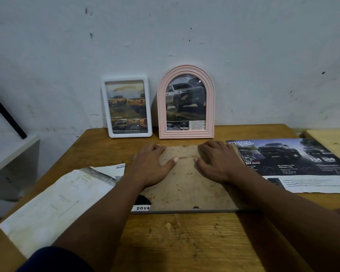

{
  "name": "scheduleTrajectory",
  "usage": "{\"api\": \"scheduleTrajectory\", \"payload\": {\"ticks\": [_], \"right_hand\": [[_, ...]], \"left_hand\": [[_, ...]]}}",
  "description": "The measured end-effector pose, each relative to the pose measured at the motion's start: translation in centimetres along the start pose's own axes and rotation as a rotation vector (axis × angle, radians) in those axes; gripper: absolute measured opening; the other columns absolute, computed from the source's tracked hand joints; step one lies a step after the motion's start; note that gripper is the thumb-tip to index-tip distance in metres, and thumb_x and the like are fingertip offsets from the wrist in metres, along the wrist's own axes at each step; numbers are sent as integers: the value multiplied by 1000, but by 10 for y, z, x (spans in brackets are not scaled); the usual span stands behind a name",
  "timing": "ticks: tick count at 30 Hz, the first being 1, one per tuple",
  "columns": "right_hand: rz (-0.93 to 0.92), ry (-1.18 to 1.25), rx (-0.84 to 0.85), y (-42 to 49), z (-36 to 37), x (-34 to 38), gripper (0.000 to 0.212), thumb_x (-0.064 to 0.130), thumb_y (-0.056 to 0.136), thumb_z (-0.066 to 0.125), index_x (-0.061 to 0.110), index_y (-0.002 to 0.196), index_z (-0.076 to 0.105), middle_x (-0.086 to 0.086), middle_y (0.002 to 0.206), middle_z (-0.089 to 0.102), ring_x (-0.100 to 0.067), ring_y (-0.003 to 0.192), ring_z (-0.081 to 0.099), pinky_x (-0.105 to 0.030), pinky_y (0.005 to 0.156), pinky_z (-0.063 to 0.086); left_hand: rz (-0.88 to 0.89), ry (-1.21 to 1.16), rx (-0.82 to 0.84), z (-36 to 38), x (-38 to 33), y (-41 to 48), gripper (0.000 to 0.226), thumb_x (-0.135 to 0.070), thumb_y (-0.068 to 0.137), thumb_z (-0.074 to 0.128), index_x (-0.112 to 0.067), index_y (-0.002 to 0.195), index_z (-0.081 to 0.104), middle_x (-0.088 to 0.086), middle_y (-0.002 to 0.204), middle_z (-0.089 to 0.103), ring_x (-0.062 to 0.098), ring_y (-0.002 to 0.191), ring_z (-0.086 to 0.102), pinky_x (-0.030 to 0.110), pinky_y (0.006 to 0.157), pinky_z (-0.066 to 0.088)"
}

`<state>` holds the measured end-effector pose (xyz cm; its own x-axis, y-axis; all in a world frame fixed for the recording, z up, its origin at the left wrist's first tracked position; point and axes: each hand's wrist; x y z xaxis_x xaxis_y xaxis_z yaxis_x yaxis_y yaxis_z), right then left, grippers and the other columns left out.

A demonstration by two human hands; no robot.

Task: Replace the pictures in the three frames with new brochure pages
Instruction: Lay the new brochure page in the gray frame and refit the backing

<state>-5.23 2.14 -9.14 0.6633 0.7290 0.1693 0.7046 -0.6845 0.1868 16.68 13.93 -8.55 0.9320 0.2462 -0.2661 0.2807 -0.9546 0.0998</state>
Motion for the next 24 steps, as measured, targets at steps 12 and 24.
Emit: {"api": "scheduleTrajectory", "payload": {"ticks": [12, 24], "right_hand": [[-31, -21, 35, 2, -3, 2, 60, 60, 94, 33, 21, 134, 57, 0, 149, 45, -20, 136, 42, -68, 114, 16], [104, 12, 141, -13, -3, -3, 77, 78, 90, 25, 27, 148, 31, -9, 162, 23, -34, 152, 10, -55, 120, 15]], "left_hand": [[104, 144, 100, 1, 1, 1, 77, -70, 99, 28, -26, 162, 21, -8, 170, 12, 25, 157, 6, 51, 126, 9], [87, 184, 153, 9, 0, -2, 84, -77, 94, 11, -30, 163, 2, -9, 171, -6, 26, 157, -11, 49, 124, -5]]}}
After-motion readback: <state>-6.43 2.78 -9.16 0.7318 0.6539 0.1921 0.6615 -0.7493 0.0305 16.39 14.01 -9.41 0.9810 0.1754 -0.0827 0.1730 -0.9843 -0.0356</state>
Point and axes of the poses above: each hand's wrist, its own y-axis towards the middle knuckle, its own z-axis out of the palm, x = y × z
